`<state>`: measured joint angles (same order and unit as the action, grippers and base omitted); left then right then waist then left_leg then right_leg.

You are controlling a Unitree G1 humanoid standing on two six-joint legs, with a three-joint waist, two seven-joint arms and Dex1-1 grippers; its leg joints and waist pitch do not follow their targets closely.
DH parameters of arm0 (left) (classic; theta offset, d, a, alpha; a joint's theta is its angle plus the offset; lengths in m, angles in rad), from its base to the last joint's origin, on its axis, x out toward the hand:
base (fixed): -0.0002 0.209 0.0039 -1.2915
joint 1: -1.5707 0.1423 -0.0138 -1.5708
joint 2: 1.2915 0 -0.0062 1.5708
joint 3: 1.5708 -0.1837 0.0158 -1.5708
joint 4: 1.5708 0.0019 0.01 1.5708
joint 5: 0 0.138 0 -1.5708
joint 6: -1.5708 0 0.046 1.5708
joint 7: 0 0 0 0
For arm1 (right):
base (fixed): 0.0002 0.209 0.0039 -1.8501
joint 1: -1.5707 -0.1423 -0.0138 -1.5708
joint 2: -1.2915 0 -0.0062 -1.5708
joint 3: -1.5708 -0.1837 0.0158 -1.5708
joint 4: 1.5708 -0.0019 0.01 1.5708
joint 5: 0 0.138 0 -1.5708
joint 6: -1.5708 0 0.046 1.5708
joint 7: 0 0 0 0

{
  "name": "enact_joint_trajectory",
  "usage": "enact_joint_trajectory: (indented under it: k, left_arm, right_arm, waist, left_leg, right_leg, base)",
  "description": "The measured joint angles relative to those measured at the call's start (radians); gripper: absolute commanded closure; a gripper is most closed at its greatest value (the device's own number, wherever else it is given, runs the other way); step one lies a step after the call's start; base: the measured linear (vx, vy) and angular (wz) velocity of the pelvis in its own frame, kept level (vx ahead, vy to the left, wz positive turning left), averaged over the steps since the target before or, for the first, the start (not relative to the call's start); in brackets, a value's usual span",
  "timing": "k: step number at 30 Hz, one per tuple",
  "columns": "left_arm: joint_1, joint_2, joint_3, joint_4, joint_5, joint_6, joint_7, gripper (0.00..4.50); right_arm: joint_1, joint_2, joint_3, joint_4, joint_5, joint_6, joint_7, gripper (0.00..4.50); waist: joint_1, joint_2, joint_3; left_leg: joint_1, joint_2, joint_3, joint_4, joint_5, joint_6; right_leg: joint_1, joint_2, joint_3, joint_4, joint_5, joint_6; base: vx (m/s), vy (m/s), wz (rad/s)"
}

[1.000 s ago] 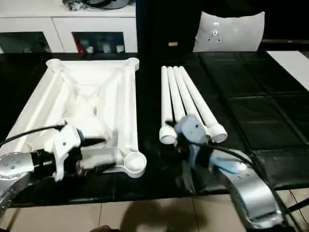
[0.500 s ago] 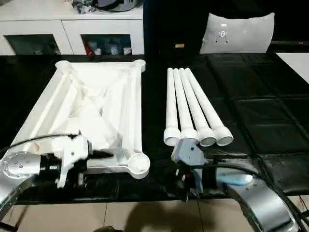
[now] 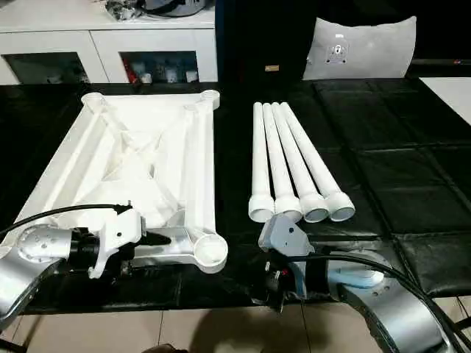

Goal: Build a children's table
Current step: Move table base

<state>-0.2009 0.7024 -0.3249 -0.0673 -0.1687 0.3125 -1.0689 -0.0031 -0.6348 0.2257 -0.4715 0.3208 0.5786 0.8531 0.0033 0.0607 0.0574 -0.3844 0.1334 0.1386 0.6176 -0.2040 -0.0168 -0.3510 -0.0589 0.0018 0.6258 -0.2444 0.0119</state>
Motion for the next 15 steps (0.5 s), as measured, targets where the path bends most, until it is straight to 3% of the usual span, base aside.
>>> enact_joint_trajectory:
  k: [15]
  left_arm:
    - [-0.031, 0.001, -0.005, 0.061, 0.02, -0.033, -0.028, 2.91]
  right_arm:
    - [-0.001, 0.005, 0.01, 0.0, 0.0, 0.008, -0.005, 0.0]
  waist:
    - [0.0, 0.0, 0.001]
  left_leg:
    - [-0.003, 0.0, 0.009, -0.008, 0.0, 0.0]
  right_leg:
    - [-0.01, 0.0, 0.008, -0.001, 0.0, 0.0]
  base:
    - [0.0, 0.0, 0.0]
